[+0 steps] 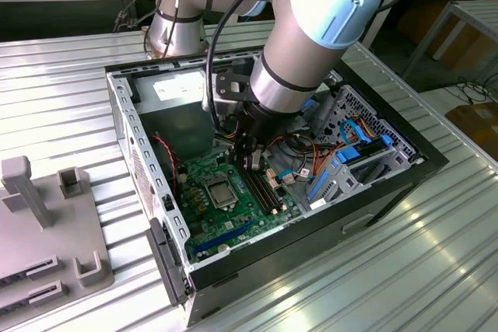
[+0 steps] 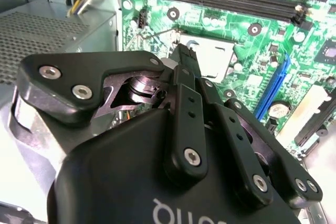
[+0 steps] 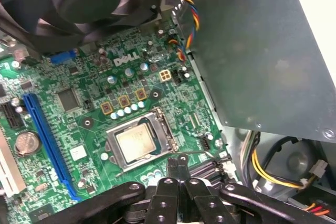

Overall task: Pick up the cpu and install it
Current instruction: 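Close the cpu cover, then install the first cpu locking lever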

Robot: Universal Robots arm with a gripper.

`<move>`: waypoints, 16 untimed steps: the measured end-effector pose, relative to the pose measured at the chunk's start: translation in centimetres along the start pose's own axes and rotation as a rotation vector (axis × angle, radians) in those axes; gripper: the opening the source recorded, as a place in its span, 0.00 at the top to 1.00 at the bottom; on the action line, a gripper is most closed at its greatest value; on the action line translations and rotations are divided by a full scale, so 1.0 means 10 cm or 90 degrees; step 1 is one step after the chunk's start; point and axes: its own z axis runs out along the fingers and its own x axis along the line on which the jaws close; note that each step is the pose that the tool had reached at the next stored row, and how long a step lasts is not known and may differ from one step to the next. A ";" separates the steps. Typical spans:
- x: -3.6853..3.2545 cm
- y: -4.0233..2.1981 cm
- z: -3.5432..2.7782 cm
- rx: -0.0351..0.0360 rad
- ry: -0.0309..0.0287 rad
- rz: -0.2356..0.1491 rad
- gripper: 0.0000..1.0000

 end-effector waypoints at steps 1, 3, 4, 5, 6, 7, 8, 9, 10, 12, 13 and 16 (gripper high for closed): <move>0.012 0.008 0.000 0.0000 0.0000 0.000 0.89; 0.012 0.008 0.000 0.0000 0.0000 0.000 0.89; 0.024 0.013 -0.001 0.0000 0.0000 0.000 0.89; 0.035 0.018 -0.002 0.0000 0.0000 0.000 0.89; 0.035 0.018 -0.002 0.0000 0.0001 0.000 0.89; 0.035 0.018 -0.003 0.0000 0.0001 0.000 0.89; 0.035 0.018 -0.003 0.0000 0.0001 0.000 0.89; 0.036 0.018 -0.002 0.0000 0.0000 0.000 0.89; 0.036 0.019 -0.002 0.0000 0.0000 0.000 0.89; 0.036 0.018 -0.002 0.0000 0.0000 0.000 0.89; 0.036 0.016 -0.003 0.0000 0.0000 0.000 0.89; 0.027 -0.005 -0.004 0.0000 0.0000 0.000 0.89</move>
